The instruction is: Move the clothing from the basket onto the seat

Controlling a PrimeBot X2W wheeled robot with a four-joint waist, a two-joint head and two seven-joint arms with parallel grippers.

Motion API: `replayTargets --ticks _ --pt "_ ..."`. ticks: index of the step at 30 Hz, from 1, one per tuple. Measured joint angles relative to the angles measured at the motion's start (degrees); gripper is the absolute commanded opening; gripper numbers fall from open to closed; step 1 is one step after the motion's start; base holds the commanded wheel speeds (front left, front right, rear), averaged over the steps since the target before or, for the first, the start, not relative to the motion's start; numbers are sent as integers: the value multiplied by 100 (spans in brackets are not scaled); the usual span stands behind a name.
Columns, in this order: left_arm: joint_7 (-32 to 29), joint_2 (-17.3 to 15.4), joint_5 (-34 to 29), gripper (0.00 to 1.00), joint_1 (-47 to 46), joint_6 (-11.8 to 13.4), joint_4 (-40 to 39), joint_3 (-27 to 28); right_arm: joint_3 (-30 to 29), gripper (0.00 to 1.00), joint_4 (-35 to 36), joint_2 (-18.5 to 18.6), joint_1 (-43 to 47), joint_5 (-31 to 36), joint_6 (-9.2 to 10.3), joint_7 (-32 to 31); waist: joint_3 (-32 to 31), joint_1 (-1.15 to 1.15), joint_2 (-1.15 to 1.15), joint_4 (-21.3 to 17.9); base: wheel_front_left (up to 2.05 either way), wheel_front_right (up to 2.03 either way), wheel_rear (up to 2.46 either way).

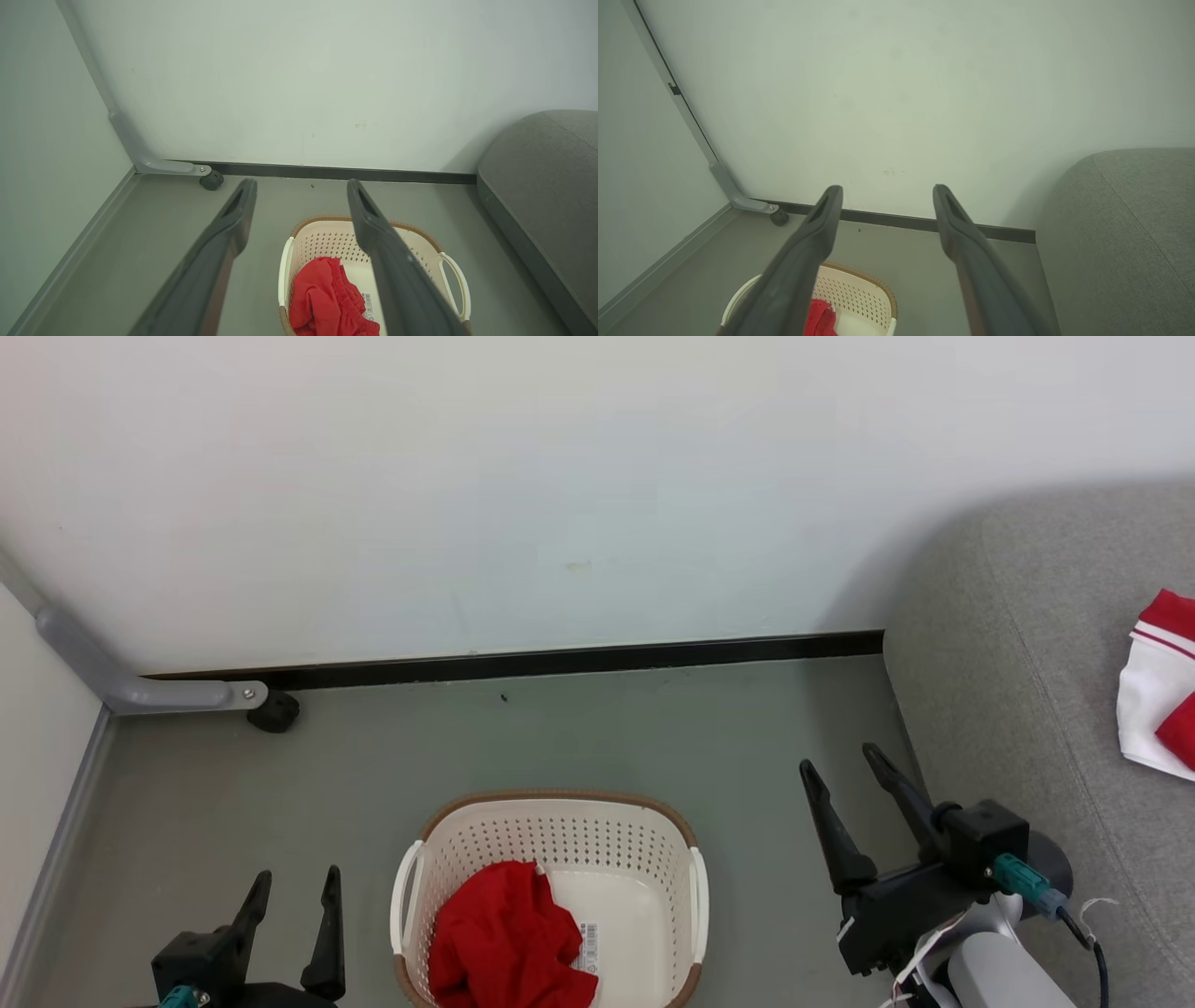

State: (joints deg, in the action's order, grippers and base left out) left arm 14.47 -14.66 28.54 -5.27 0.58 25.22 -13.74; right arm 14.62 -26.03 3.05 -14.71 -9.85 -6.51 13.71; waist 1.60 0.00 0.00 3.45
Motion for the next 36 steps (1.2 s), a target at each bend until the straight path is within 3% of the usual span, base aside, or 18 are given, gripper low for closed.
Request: replayTargets --ticks 8,26,36 --pt "0 46 -98 100 131 0 9 116 207 100 49 1 194 -240 245 3 -52 0 0 34 0 0 0" --pt "0 230 -352 100 256 -16 -133 379 314 100 89 0 242 -427 475 49 -65 0 0 -34 0 0 0" --pt "0 299 -436 100 353 -275 -205 390 360 100 238 1 237 -426 686 51 205 0 0 -112 0 0 0"
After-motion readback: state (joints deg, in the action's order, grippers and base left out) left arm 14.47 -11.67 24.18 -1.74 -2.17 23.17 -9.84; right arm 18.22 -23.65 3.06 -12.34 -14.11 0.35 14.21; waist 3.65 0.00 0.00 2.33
